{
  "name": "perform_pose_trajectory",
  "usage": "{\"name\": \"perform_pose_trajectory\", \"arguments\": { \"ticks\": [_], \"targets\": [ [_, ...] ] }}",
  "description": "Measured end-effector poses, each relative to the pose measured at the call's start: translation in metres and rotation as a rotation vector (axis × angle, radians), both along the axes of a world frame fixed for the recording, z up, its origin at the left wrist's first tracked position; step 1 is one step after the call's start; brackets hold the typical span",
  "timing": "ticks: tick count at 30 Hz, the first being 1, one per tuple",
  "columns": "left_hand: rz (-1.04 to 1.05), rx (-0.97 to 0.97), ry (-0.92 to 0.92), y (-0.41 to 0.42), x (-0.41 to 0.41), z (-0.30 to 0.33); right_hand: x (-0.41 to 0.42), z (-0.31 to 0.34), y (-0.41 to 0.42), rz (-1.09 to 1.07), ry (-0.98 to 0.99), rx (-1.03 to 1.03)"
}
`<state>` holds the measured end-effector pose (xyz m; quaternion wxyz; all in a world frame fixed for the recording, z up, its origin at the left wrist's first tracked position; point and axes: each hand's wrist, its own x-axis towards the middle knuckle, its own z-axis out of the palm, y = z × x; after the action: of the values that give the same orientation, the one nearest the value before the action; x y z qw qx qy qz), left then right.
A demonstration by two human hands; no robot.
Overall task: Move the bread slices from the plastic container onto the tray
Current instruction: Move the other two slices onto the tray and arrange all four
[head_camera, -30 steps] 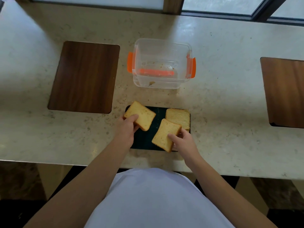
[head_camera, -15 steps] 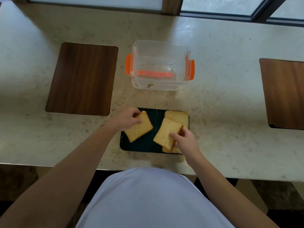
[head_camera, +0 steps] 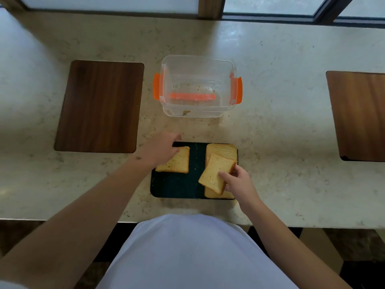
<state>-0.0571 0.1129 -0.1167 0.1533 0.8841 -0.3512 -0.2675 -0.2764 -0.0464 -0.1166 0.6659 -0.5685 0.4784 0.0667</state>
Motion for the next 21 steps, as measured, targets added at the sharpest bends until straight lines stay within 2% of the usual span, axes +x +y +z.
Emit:
{"name": "perform_pose_trajectory", "arguments": {
  "ticks": [3,8,14,21],
  "targets": [
    [0.013,-0.154,-0.247,0.022,-0.036,-0.005,0.004,0.001,0.000,0.019,-0.011,0.007],
    [-0.123,-0.202,-0.348,0.043,-0.089,-0.023,0.010,0.002,0.000,0.049,-0.012,-0.003],
    [-0.112,-0.086,-0.307,0.041,-0.090,-0.035,0.013,0.002,-0.004,0.078,0.013,-0.020],
    [-0.063,-0.055,-0.296,0.036,-0.074,-0.034,0.015,0.000,-0.002,0.100,0.028,-0.036]
  ]
}}
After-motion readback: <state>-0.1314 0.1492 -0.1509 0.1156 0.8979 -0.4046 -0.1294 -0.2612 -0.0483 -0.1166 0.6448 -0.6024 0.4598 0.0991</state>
